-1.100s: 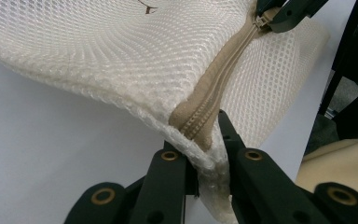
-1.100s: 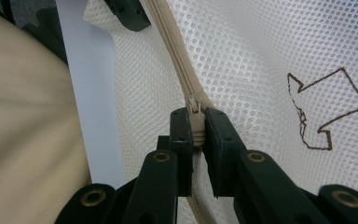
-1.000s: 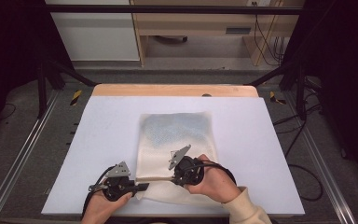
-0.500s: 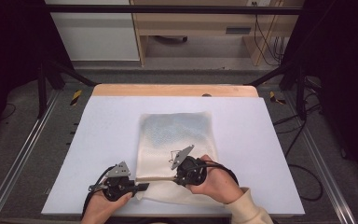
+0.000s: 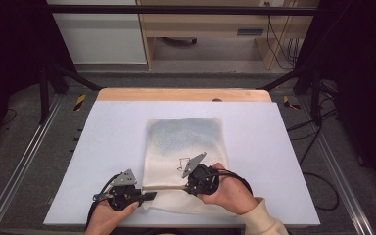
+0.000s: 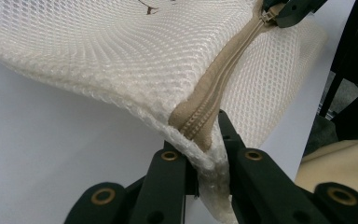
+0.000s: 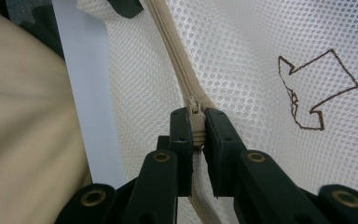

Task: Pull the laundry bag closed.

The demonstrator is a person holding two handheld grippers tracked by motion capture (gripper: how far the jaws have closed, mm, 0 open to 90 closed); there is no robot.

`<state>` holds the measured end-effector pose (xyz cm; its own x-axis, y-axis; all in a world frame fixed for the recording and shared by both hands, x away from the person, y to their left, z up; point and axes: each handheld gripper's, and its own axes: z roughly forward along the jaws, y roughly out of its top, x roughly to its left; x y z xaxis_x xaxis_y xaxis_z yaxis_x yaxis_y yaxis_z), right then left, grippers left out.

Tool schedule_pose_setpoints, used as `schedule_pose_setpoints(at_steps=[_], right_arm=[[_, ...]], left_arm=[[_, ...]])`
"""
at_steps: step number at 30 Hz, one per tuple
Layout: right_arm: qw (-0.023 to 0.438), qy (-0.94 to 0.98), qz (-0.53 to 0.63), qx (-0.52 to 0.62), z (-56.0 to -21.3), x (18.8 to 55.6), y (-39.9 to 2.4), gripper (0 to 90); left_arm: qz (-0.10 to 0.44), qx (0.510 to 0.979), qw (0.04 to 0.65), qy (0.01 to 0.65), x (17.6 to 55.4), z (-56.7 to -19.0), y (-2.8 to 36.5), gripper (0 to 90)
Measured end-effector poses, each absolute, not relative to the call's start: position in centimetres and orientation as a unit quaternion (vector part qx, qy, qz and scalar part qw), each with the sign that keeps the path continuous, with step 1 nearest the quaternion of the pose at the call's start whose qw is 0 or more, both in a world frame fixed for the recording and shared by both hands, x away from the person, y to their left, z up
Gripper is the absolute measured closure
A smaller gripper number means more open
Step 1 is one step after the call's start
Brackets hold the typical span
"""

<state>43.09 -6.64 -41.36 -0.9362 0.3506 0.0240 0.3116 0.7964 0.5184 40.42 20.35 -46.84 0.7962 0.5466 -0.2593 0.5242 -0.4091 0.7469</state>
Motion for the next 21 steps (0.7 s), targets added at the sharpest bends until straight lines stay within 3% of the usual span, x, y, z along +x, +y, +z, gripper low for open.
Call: schedule_pose_setpoints(at_steps=[21], right_arm=[[0.039,0.945,0.267,0.183,-41.42,42.9,-7.57,82.3]], left_arm=[[0.014,0.84,0.44,0.317,40.47,-46.78,20.46,84.5]])
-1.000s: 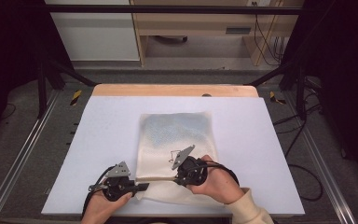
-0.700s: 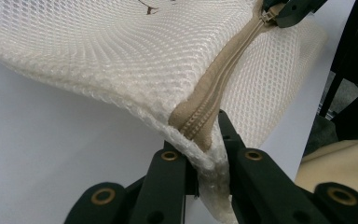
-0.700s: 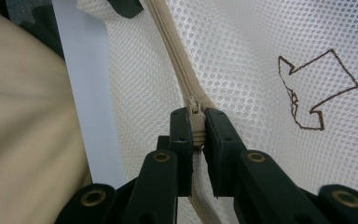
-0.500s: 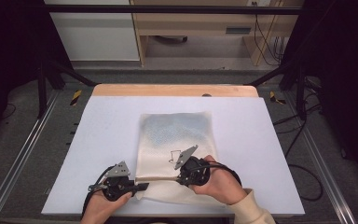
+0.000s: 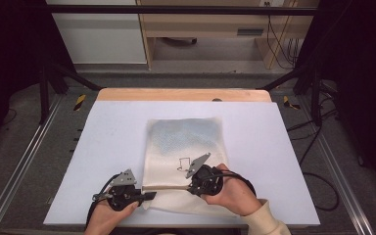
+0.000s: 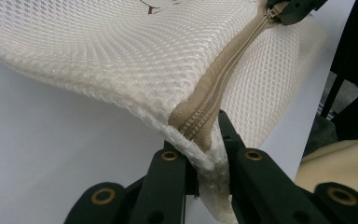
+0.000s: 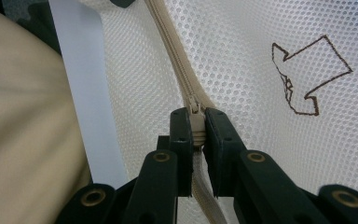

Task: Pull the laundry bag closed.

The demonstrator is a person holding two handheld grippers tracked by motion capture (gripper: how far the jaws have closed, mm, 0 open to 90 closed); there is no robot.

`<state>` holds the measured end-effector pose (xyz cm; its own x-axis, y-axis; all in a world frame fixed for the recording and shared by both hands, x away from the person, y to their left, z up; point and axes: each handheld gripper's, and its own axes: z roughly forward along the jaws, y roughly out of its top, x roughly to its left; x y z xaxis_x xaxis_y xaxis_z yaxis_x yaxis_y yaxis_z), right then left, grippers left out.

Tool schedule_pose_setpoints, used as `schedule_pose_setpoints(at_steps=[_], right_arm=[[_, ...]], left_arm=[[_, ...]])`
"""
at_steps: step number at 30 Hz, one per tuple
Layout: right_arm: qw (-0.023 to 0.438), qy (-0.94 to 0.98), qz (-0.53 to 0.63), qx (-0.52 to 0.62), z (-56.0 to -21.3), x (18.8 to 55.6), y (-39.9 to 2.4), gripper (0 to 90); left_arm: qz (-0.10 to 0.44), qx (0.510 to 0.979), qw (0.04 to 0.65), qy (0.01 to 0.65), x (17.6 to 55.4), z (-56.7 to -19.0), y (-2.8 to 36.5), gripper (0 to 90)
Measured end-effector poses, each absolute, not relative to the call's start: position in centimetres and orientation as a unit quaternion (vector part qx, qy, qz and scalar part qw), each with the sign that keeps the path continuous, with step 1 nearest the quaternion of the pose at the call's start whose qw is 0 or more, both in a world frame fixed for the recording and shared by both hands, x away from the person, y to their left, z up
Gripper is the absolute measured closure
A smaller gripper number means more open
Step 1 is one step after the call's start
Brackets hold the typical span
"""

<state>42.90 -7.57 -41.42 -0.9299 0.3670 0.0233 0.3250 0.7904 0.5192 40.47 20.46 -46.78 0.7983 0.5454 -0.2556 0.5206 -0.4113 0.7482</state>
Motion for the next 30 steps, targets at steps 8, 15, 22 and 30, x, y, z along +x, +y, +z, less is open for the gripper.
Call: schedule_pose_setpoints(at_steps=[8,15,22,30], right_arm=[[0.039,0.944,0.269,0.186,-41.5,42.8,-8.0,82.3],[0.038,0.943,0.273,0.185,-41.5,42.7,-8.3,82.3],[0.039,0.941,0.275,0.191,-41.5,42.7,-8.5,82.3],[0.038,0.94,0.277,0.194,-41.5,42.7,-8.9,82.3]], left_arm=[[0.013,0.84,0.44,0.318,40.4,-46.8,20.4,84.4],[0.013,0.84,0.441,0.317,40.4,-46.7,20.4,84.5],[0.015,0.84,0.442,0.316,40.4,-46.7,20.4,84.5],[0.016,0.838,0.444,0.316,40.4,-46.7,20.5,84.5]])
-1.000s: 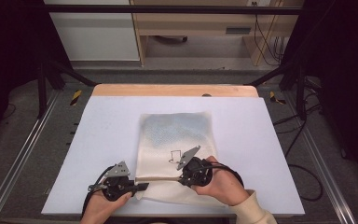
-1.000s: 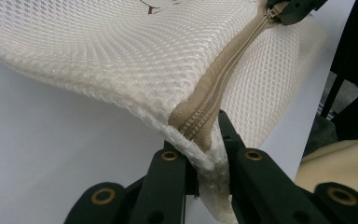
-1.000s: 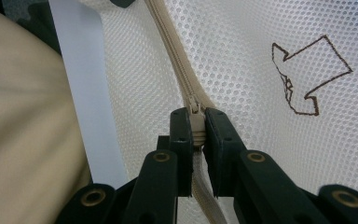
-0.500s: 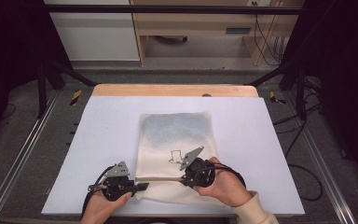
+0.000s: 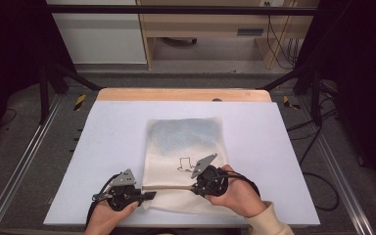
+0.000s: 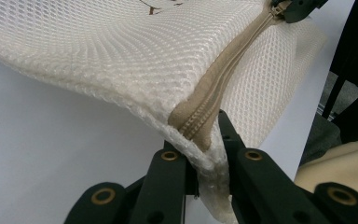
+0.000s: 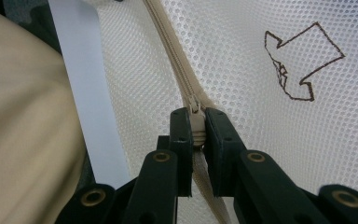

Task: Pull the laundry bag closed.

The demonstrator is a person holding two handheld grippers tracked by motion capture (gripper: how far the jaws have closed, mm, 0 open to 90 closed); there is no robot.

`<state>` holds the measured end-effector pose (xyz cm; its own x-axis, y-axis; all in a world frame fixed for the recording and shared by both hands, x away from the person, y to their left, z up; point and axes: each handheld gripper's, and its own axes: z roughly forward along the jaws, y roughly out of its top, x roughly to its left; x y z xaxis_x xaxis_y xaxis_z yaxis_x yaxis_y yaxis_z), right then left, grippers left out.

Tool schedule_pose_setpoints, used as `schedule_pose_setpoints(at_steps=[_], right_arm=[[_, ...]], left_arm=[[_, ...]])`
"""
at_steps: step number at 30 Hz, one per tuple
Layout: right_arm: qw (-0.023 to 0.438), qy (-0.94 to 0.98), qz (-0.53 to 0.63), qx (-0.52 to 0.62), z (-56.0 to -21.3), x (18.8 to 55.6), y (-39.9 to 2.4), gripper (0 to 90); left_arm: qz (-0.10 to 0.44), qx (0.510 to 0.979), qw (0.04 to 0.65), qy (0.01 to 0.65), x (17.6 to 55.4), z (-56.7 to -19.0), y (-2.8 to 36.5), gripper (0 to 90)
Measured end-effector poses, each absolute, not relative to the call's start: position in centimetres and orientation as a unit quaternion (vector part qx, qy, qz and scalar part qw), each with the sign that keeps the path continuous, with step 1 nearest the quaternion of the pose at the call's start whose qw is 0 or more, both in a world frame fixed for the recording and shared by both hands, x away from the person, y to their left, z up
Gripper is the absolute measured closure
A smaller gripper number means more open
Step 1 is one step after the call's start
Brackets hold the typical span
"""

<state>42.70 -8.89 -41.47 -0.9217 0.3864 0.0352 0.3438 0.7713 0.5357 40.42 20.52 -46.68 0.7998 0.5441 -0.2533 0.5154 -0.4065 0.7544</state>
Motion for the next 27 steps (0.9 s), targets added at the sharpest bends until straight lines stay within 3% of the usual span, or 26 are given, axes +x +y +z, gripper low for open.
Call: schedule_pose_setpoints(at_steps=[27], right_arm=[[0.041,0.933,0.288,0.21,-41.9,42.1,-10.8,82.3]], left_arm=[[0.018,0.839,0.444,0.315,40.4,-46.7,20.4,84.5]])
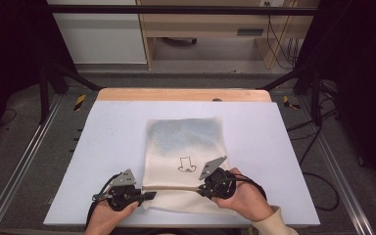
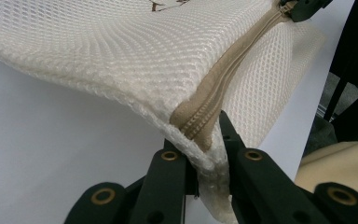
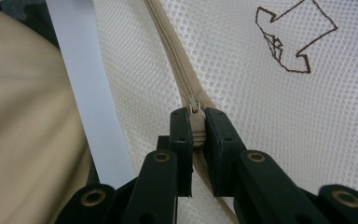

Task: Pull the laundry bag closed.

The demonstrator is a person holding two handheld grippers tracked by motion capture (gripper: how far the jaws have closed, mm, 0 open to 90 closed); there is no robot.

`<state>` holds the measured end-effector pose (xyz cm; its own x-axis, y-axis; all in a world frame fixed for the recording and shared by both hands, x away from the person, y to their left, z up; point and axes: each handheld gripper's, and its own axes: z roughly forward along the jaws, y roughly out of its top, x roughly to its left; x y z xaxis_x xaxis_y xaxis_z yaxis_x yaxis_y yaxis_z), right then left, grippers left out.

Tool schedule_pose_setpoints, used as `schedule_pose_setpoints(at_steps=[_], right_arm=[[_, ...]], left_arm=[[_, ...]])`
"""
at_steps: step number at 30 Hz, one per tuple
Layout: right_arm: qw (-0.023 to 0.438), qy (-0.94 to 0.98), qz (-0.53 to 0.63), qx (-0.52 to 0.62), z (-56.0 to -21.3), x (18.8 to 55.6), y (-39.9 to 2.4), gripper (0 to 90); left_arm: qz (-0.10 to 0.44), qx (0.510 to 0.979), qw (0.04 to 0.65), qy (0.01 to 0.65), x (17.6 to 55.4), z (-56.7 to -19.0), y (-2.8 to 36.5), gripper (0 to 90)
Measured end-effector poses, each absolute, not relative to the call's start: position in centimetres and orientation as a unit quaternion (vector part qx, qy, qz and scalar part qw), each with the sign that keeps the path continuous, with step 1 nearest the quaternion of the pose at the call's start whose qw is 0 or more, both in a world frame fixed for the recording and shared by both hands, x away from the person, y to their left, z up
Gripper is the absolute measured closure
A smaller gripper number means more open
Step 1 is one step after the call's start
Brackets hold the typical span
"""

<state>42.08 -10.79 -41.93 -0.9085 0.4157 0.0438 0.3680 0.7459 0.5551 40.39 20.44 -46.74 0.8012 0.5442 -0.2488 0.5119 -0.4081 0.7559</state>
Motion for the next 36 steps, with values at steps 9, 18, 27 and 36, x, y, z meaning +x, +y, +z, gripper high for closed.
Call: schedule_pose_setpoints(at_steps=[9,18,27,36], right_arm=[[0.044,0.93,0.29,0.223,-41.9,42.0,-11.8,82.3],[0.046,0.929,0.29,0.227,-42.1,41.9,-12.5,82.3],[0.047,0.928,0.29,0.23,-42.3,41.8,-12.8,82.3],[0.046,0.925,0.292,0.238,-42.4,41.7,-13.4,82.3]], left_arm=[[0.02,0.839,0.444,0.314,40.4,-46.8,20.4,84.5],[0.015,0.841,0.442,0.312,40.4,-46.9,20.3,84.4],[0.018,0.841,0.442,0.311,40.4,-46.8,20.3,84.4],[0.018,0.842,0.441,0.311,40.4,-46.8,20.3,84.5]])
